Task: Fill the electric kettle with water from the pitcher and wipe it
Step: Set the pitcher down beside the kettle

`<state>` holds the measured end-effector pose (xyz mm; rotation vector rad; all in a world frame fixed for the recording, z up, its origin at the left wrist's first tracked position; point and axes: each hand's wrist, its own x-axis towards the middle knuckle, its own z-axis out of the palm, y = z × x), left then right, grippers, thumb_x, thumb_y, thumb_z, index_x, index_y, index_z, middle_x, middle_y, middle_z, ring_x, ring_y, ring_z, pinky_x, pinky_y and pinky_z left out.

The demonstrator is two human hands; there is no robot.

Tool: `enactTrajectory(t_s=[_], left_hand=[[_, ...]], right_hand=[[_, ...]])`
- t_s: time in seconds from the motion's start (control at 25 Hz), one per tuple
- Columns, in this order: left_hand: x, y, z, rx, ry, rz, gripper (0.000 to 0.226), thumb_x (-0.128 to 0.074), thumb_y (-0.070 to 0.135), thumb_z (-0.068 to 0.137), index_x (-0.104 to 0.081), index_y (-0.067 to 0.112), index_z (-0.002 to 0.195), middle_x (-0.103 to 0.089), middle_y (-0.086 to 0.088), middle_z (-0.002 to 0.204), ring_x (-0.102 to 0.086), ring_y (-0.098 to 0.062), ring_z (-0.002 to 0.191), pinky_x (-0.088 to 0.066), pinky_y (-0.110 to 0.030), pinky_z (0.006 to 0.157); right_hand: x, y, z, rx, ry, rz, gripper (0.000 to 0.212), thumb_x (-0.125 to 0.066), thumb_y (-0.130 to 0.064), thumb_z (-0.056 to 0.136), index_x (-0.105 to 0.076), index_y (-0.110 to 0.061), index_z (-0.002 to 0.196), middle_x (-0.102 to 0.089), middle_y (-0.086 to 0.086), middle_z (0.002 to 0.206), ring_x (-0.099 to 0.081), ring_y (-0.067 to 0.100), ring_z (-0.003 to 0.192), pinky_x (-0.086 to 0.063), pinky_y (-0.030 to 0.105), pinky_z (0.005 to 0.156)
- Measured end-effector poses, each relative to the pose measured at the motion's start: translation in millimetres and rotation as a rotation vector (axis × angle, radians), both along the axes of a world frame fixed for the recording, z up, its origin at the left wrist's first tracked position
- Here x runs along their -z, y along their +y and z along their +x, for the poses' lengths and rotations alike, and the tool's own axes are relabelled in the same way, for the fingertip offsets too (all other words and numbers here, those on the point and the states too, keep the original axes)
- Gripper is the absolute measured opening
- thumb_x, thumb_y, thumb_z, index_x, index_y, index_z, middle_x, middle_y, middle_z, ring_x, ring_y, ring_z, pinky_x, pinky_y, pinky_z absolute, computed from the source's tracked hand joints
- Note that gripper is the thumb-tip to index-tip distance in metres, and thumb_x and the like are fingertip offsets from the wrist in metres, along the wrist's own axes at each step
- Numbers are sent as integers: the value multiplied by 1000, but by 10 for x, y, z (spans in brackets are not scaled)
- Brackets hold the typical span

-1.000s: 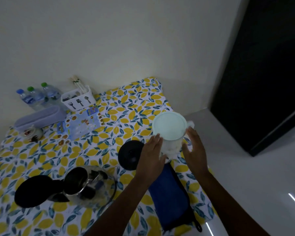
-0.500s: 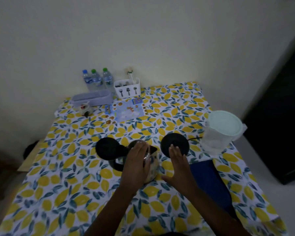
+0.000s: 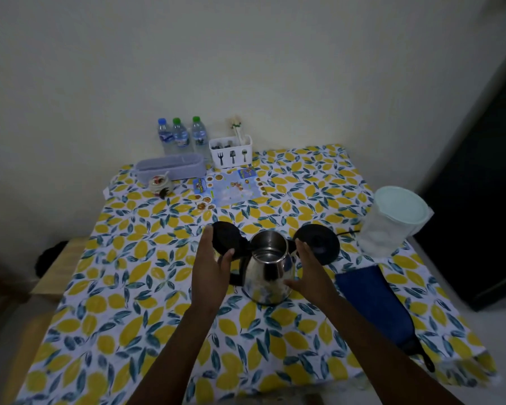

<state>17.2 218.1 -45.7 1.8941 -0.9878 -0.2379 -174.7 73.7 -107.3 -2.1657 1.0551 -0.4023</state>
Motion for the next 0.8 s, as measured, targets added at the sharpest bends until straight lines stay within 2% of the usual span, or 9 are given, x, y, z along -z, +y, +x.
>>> enactTrajectory(t_s=[0.08, 0.12, 0.2, 0.28, 0.36, 0.56, 0.72, 0.8], left_hand=[[-90, -125, -37, 108, -87, -58, 69, -60, 22, 93, -20, 22, 150, -26, 6, 156, -21, 0, 140, -25, -19, 113], [-141, -204, -80, 175, -110, -61, 70, -61, 20, 92, -21, 24, 150, -28, 8, 154, -22, 4, 138, -27, -17, 111], [-185, -382, -172, 319, -188, 3, 69, -60, 18, 93, -21, 25, 150, -29, 7, 155, -23, -2, 141, -28, -24, 114], [-154, -557, -236, 476, -329, 154, 62, -53, 26, 97, -21, 21, 150, -20, 1, 161, -12, -14, 149, -19, -34, 122], [-79, -669, -255, 588, -457, 334, 56, -43, 36, 100, -24, 18, 150, -17, 0, 162, -7, -21, 150, -11, -38, 123], [117, -734, -292, 543, -584, 395, 50, -40, 36, 101, -30, 20, 148, -20, 1, 161, -6, -23, 150, -15, -41, 122], [120, -761, -319, 539, -608, 453, 51, -42, 36, 100, -28, 22, 148, -17, 3, 161, -3, -22, 150, -18, -45, 120], [102, -776, -348, 520, -626, 454, 51, -42, 35, 100, -28, 21, 148, -18, 2, 161, -3, -22, 150, -15, -43, 121]], right_hand=[[29, -18, -31, -6, -24, -4, 105, -81, -27, 73, -12, -18, 150, -10, 0, 159, -11, 19, 147, -27, 33, 112], [38, -30, -49, -16, -41, -10, 103, -81, -26, 73, -13, -19, 150, -9, -4, 157, -12, 20, 147, -27, 31, 112], [49, -53, -74, -38, -69, -22, 100, -80, -26, 74, -13, -26, 149, -8, -12, 153, -15, 19, 147, -30, 31, 109], [56, -62, -82, -53, -85, -38, 98, -79, -27, 76, -11, -35, 146, -6, -14, 153, -14, 17, 146, -33, 34, 109], [54, -67, -67, -43, -85, -43, 97, -77, -30, 77, -10, -37, 146, -5, -16, 153, -12, 12, 145, -32, 34, 111], [106, -113, -75, -30, -84, -12, 93, -75, -33, 78, -15, -31, 150, -5, -17, 151, -6, 7, 142, -31, 35, 110], [125, -140, -118, -86, -78, -27, 87, -71, -27, 84, -14, -23, 150, -10, 0, 160, -9, 19, 147, -28, 39, 114], [140, -129, -182, -108, -73, -82, 85, -67, -29, 87, -10, -20, 149, -8, 1, 159, -9, 22, 148, -25, 41, 116]])
